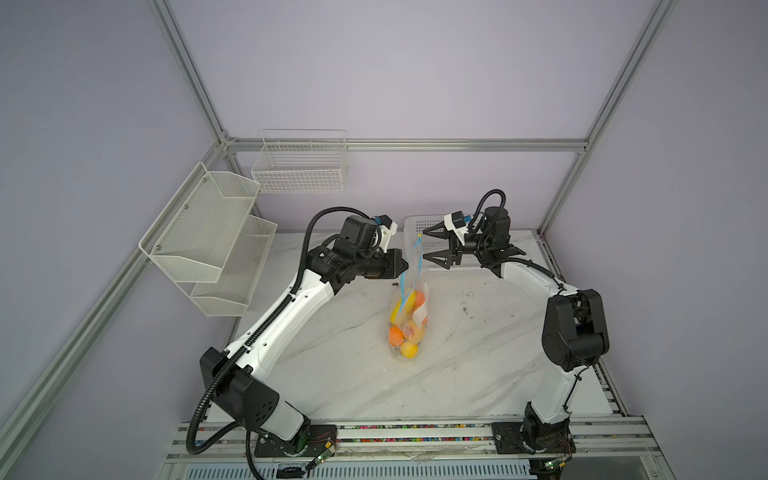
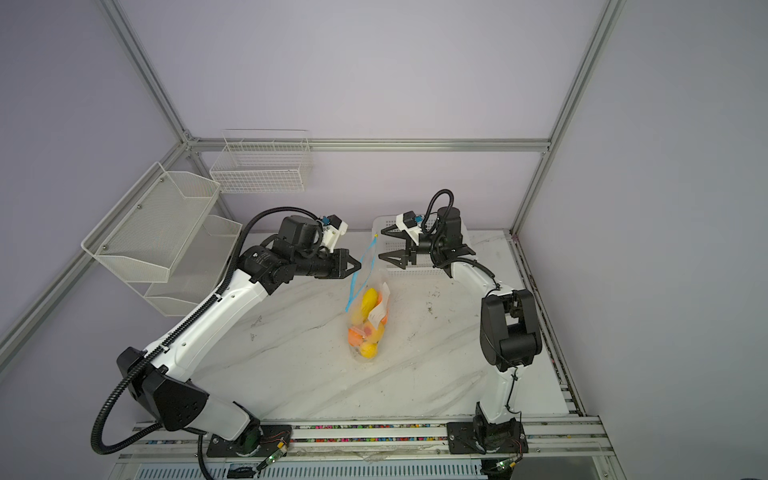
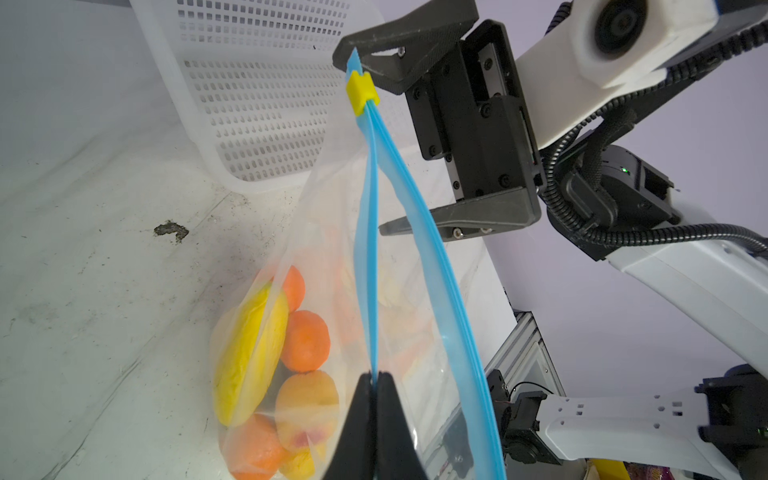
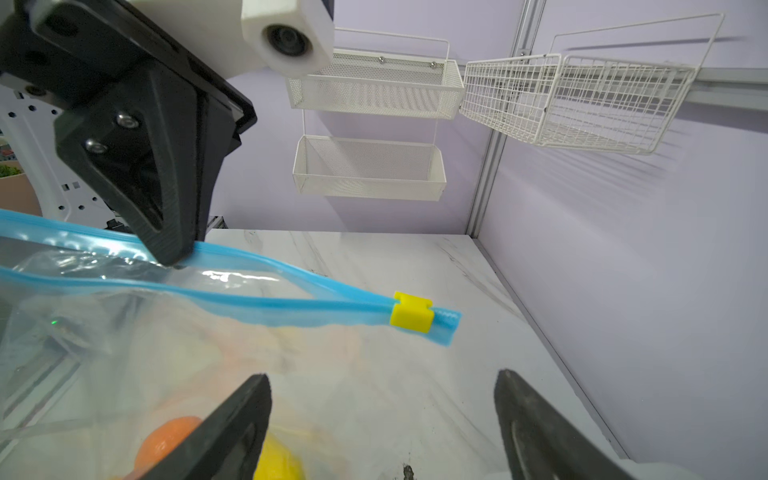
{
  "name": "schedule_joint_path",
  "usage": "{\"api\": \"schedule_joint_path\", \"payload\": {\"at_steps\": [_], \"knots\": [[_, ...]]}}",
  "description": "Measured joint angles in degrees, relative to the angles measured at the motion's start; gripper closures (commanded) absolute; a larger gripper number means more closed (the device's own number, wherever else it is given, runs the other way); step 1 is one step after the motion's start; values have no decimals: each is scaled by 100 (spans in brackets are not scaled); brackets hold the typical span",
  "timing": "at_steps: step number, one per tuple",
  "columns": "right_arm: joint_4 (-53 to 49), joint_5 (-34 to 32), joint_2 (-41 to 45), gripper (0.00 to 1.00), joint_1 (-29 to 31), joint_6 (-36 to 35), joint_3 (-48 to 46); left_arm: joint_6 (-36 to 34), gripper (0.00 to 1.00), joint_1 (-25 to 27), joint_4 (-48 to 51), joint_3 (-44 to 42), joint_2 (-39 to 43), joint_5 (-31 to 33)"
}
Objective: Place the food in the zip-top bag and seal the zipper
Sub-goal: 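Move the open right gripper to the yellow slider at the zipper end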
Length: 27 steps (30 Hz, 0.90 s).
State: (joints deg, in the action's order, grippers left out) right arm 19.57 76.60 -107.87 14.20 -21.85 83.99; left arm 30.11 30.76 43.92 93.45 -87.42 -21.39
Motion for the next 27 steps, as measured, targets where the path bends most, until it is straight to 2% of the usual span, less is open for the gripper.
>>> {"api": "schedule_joint_path", "payload": {"at_steps": [6,12,15,21,27], "knots": [[1021,315,-413,15,33,835,96,2,100,0,11,63,-2,-37],[1939,463,-507,24,168,1591,96,-87,100,-2,111,173,-2,-7],[2120,503,-507,31,271,1700,85,-136,100,-7,142,236,0,26],[2162,538,-507,50,343,1764,85,-186,100,-44,192,245,0,66],[2142,531,-507,61,343,1790,85,-223,100,-83,210,245,0,92]]}}
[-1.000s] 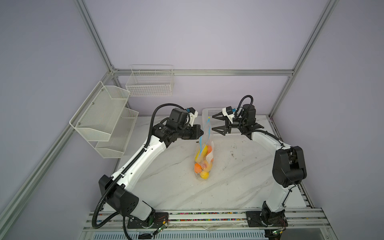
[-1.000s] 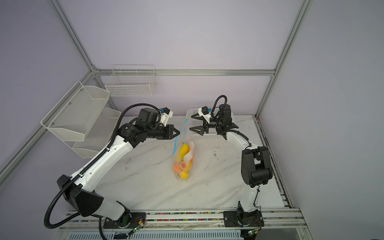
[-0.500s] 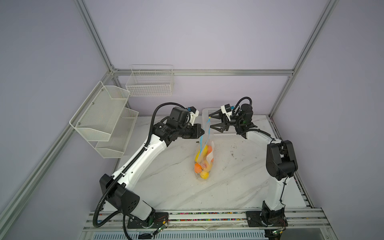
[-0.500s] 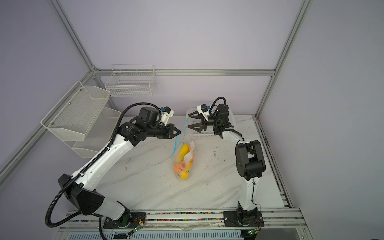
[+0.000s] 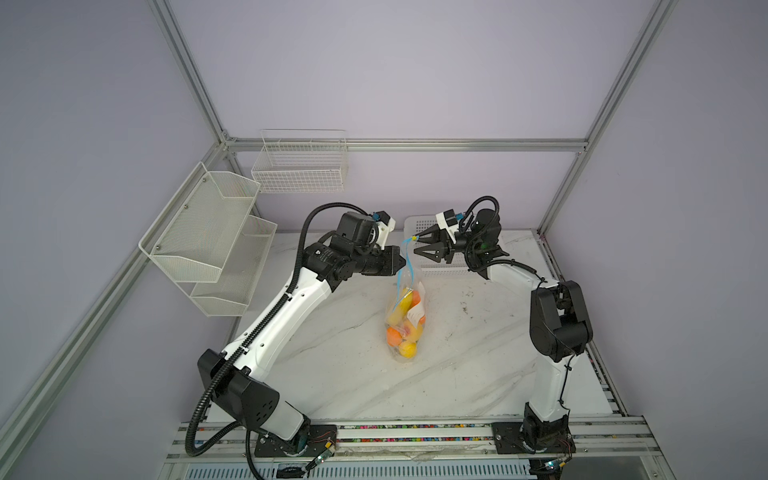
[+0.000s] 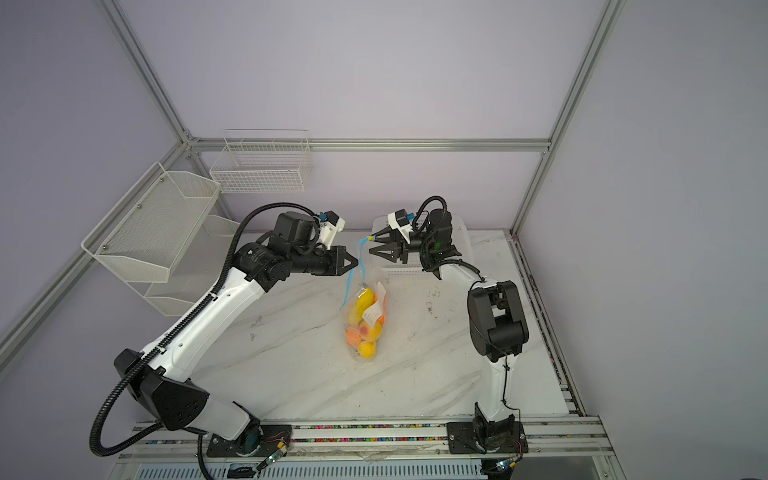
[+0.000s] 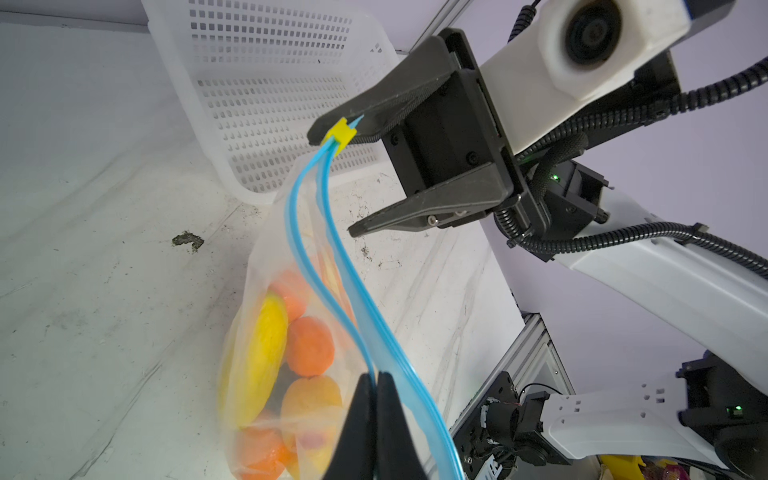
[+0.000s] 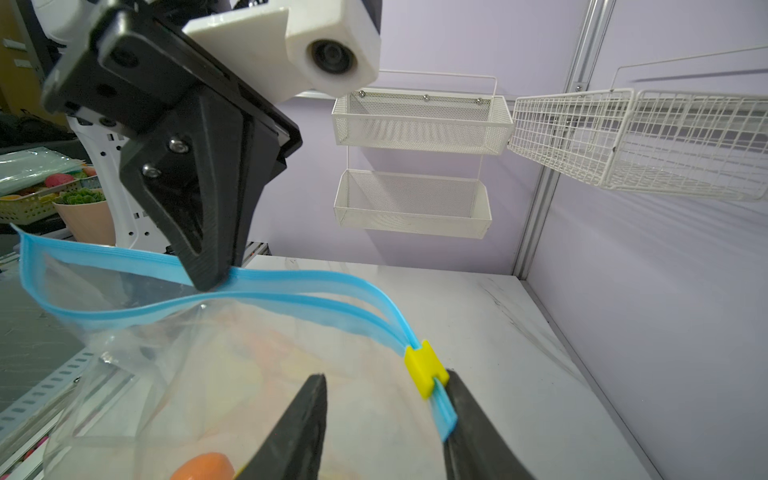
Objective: Place the food in the zip-top bag and seal the zipper
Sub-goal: 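Move the open right gripper to the yellow slider at the zipper end, then grasp the yellow slider with the right gripper while the left gripper holds the zipper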
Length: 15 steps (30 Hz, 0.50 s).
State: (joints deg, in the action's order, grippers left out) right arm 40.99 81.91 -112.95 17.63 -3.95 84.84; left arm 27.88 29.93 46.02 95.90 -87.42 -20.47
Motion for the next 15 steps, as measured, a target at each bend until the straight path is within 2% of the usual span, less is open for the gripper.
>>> {"api": "schedule_joint_path", "payload": {"at_steps": [10,15], "knots": [[-70,-24,0,86,0,7,0,-2,100,-68,2,0,0,13],[-162,-66,0,93,0,-61,2,-2,100,-101,4,0,0,13]]}}
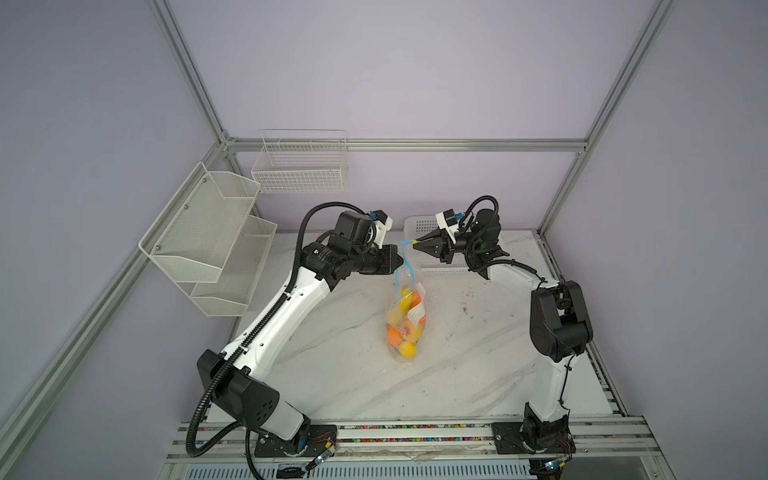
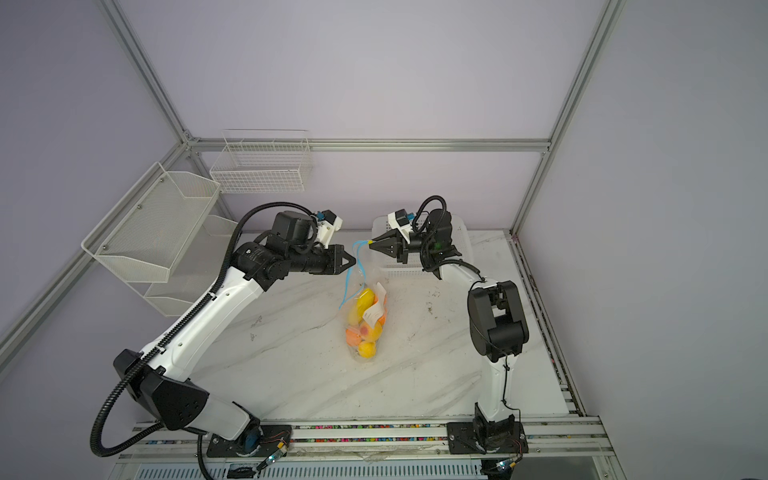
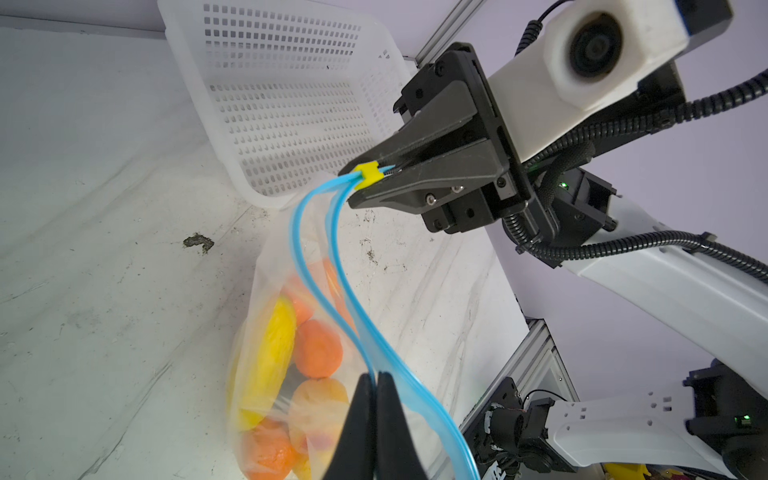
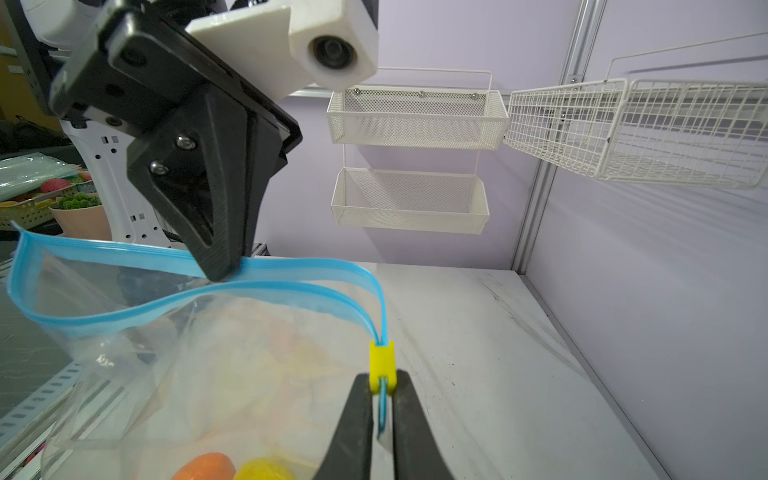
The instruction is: Place the food in the zip-top bag and seal the zipper
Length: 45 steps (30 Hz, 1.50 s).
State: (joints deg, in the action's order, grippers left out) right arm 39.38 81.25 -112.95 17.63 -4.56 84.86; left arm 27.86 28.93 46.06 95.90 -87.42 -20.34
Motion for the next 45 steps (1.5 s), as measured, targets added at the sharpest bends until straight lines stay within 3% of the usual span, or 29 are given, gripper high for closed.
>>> {"api": "schedule_joint_path", "payload": {"at_steps": [4,8,11,18,22,31,40,45], "knots": [[-114,-50,2,99,0,-63,0,0,100,-9,4,0,2,0],[-203,-92,24,100,0,-111,0,0,98,-15,20,0,13,0],[-291,-136,87,100,0,-164,0,-11,85,-28,35,0,48,4],[-619,-310,315,100,0,-334,2,-109,41,-68,63,0,199,31],[-1093,-588,479,100,0,-520,46,-205,28,-79,155,-2,382,0],[-2068,-1174,619,100,0,-890,431,-367,24,55,291,-105,1047,31],[-2256,-1285,623,100,0,-909,466,-807,25,304,984,-435,1126,1502],[-2262,-1292,623,100,0,-911,466,-901,25,352,1158,-592,1182,1853]]}}
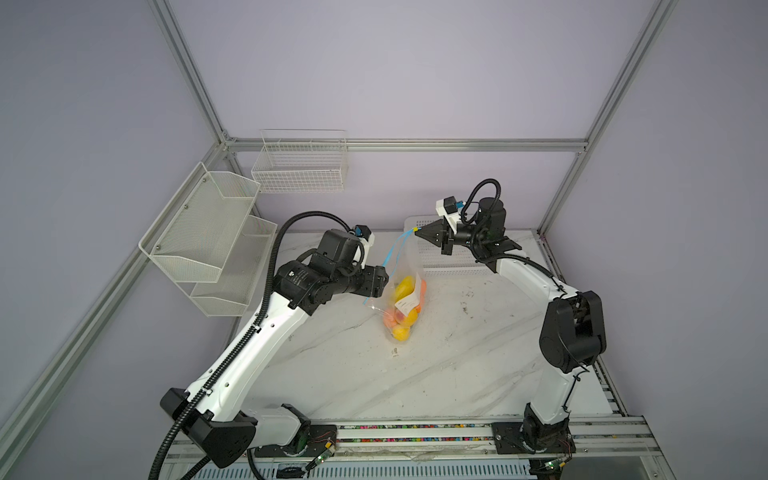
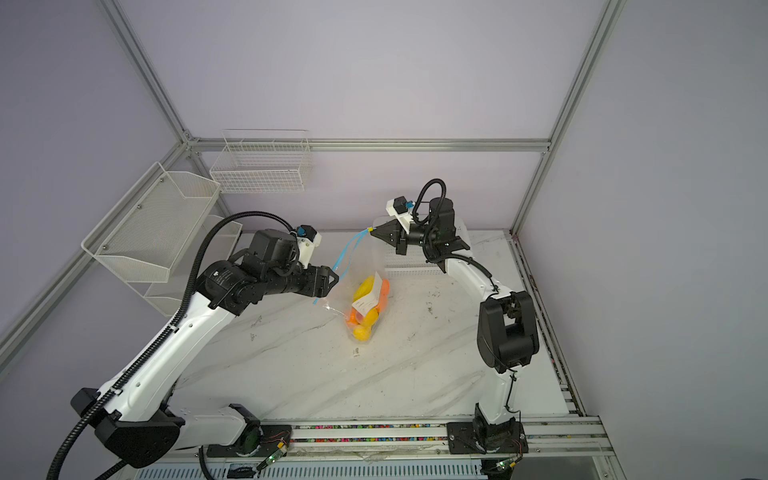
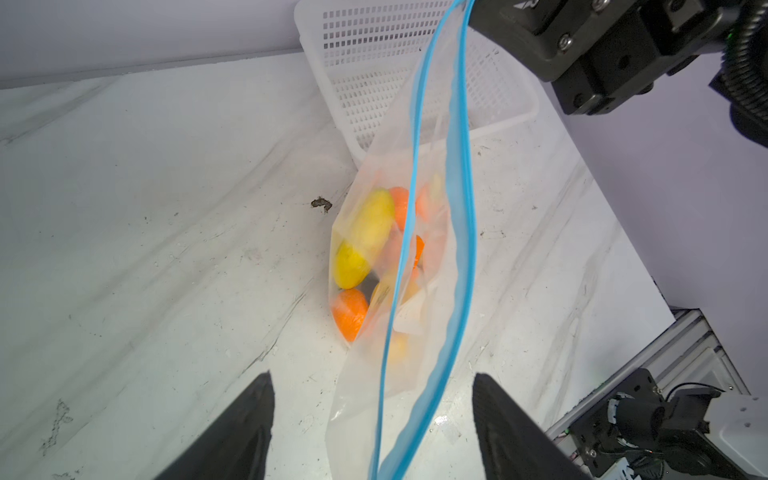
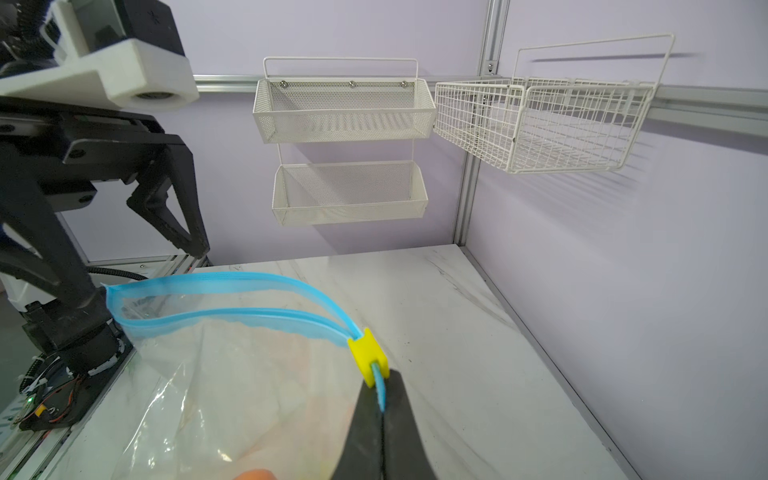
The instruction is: Place the food in the zip-top bag and seal the zipper
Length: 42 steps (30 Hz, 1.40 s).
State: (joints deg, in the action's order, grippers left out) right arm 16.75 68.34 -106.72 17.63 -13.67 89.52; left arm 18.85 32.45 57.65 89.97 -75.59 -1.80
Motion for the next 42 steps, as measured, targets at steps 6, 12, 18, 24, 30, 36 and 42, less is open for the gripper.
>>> {"api": "schedule_joint_path", "payload": {"at_steps": [6,12,18,24,30,36,42], "knots": [[-201,-22,0,100,0,-22,105,28,39,402,28,-411,87,107],[-293,-33,0,100,0,-46,177,120,73,444,199,-664,103,511],[-417,-92,0,100,0,-142,177,157,94,444,234,-662,247,787],[-612,-219,26,100,2,-258,173,155,100,444,339,-660,247,876],[-815,-485,437,100,13,-284,-59,101,100,444,444,-616,243,1130],[-892,-898,1261,100,116,-184,-667,-118,100,420,695,-262,243,1381],[-1012,-1182,2015,100,184,-188,-1207,-243,100,361,898,210,179,1530]]}}
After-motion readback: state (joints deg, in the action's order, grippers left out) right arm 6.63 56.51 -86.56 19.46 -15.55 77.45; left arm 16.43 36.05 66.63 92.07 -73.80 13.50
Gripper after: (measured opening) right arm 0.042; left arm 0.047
